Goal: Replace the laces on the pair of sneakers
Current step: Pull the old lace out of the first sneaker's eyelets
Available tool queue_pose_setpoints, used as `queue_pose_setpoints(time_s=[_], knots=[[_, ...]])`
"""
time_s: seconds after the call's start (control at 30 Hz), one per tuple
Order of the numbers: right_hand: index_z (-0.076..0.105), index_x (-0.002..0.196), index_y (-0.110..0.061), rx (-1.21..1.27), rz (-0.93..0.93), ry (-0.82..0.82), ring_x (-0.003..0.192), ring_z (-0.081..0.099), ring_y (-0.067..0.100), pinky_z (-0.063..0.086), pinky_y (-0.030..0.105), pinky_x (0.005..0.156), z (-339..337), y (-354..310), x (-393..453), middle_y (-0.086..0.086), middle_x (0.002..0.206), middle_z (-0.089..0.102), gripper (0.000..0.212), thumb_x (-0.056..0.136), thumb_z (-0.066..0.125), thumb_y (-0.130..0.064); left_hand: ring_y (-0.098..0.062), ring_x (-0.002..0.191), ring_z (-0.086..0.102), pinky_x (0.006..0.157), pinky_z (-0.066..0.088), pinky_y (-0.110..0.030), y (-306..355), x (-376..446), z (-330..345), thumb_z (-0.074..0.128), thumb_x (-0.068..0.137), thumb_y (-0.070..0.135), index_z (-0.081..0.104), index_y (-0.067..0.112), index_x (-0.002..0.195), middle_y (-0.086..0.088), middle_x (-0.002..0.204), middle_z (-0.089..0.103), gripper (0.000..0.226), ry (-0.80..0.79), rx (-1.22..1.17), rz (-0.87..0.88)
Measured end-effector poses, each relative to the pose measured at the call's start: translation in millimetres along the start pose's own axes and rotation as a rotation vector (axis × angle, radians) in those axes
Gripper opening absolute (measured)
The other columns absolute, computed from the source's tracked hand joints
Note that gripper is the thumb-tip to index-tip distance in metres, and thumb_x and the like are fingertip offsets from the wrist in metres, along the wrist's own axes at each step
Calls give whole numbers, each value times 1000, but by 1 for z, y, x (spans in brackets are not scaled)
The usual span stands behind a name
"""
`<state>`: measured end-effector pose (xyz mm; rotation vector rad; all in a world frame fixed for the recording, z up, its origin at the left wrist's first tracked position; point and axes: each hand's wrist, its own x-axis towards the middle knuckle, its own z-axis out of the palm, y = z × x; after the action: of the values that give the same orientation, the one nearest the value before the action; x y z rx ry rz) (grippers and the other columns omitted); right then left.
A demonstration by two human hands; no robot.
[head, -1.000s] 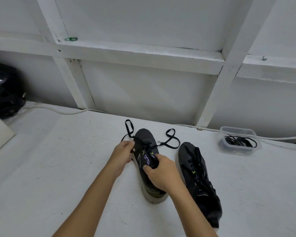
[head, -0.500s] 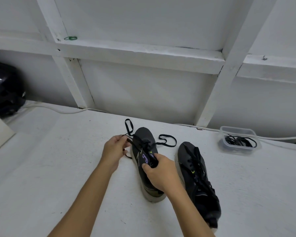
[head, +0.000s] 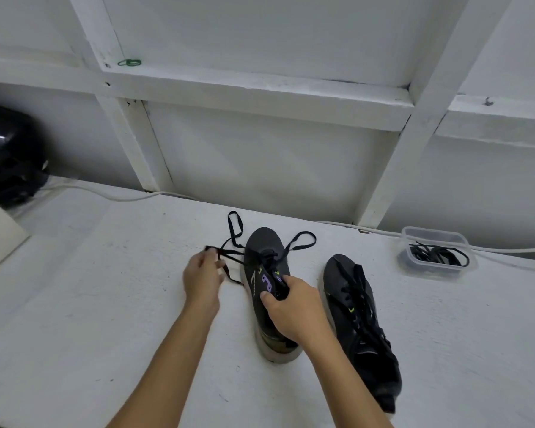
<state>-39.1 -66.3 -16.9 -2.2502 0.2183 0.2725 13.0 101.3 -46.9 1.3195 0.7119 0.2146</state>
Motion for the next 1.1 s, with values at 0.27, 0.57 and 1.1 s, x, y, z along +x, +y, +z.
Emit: queue_pose_setpoints(time_s=[0.27, 0.57, 1.1], knots=[[63, 103, -27, -30, -13, 3, 91, 62, 14, 51, 29, 79, 1, 1, 2, -9, 99, 66, 21, 90, 64, -43, 1, 90, 67, 74, 49, -18, -10, -20, 0, 78, 80, 42, 77, 40, 94, 18, 97, 74, 14, -564, 469, 131], [64, 104, -27, 13, -5, -11, 86, 63, 10, 53, 28, 78, 0, 1, 0, -13, 93, 66, 22, 90, 64, -44, -12, 89, 62, 79, 46, -25, 9, 4, -10, 62, 97, 16, 68, 19, 92, 3, 95, 65, 8, 37, 515, 460], [65, 105, -27, 19, -6, -9, 87, 64, 13, 54, 30, 79, -1, -1, -3, -11, 93, 68, 22, 90, 64, -43, -17, 87, 60, 82, 51, -47, -4, 4, -17, 63, 96, 23, 64, 24, 86, 15, 84, 61, 10, -4, 716, 590]])
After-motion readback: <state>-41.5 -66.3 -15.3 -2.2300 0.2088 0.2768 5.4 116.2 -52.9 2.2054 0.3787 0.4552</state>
